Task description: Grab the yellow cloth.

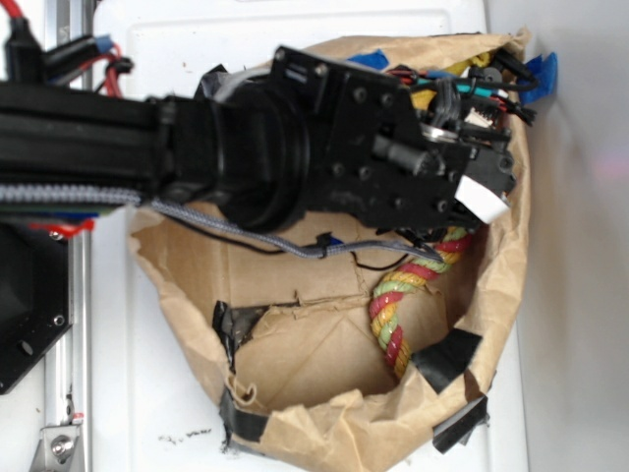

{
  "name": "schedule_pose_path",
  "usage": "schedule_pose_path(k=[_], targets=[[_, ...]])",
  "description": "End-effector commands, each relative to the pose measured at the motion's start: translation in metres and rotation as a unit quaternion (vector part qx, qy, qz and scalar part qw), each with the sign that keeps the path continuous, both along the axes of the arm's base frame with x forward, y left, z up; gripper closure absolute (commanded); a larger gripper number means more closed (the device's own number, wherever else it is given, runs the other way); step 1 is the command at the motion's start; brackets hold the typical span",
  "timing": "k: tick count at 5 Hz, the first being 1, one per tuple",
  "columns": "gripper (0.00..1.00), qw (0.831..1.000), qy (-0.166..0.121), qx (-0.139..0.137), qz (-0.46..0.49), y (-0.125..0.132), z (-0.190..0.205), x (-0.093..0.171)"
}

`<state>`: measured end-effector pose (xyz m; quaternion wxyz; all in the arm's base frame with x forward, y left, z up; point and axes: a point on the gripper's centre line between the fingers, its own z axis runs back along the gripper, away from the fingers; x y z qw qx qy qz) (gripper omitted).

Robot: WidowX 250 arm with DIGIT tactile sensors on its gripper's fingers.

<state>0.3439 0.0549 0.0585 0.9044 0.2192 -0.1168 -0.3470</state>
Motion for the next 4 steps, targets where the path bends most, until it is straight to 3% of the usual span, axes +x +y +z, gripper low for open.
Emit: schedule_pose_path(k=[1,4], targets=[[1.0,0.999,-0.039,-0.001,-0.002,-0.004,0.0228,0.0018],[1.0,0.999,-0.046,-0.001,-0.003,-0.0037,0.0255,-0.001]])
